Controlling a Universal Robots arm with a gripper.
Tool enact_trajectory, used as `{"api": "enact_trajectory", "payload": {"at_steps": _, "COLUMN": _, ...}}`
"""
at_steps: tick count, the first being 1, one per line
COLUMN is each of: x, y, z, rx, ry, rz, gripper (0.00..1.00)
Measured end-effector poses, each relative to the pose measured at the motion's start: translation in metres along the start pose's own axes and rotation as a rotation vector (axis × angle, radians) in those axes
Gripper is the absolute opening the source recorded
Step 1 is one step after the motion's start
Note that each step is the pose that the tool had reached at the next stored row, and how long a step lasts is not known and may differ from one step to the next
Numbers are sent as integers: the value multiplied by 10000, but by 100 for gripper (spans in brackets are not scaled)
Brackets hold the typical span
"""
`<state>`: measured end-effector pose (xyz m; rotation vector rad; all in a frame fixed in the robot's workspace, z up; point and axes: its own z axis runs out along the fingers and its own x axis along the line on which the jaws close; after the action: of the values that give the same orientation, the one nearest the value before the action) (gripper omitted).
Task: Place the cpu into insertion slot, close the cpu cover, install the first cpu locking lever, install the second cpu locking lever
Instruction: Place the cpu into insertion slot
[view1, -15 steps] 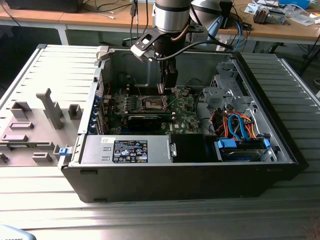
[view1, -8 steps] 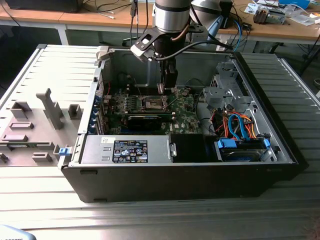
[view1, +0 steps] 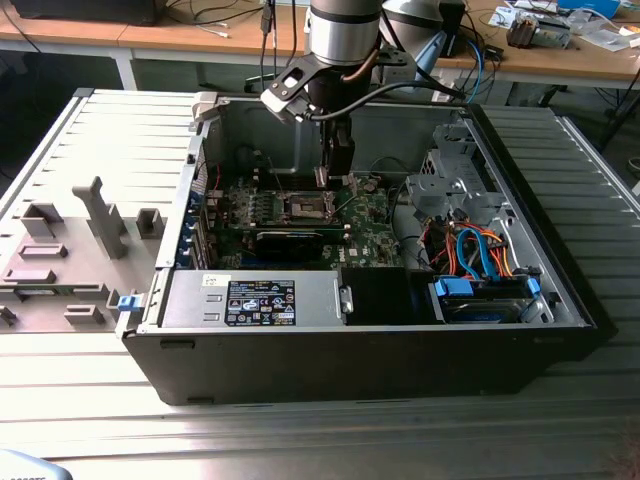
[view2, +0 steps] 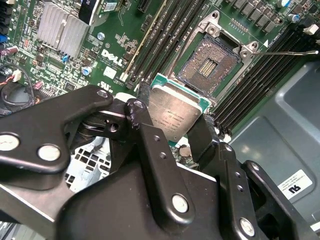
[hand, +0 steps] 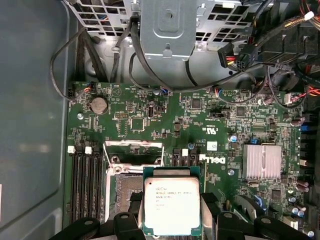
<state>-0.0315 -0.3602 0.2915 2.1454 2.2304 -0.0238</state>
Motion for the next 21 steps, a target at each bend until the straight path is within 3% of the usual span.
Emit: {"api": "enact_trajectory", "payload": {"at_steps": 21, "x": 0, "y": 0, "z": 1, "rx": 14, "ry": -7, "rz": 328, "gripper": 55}}
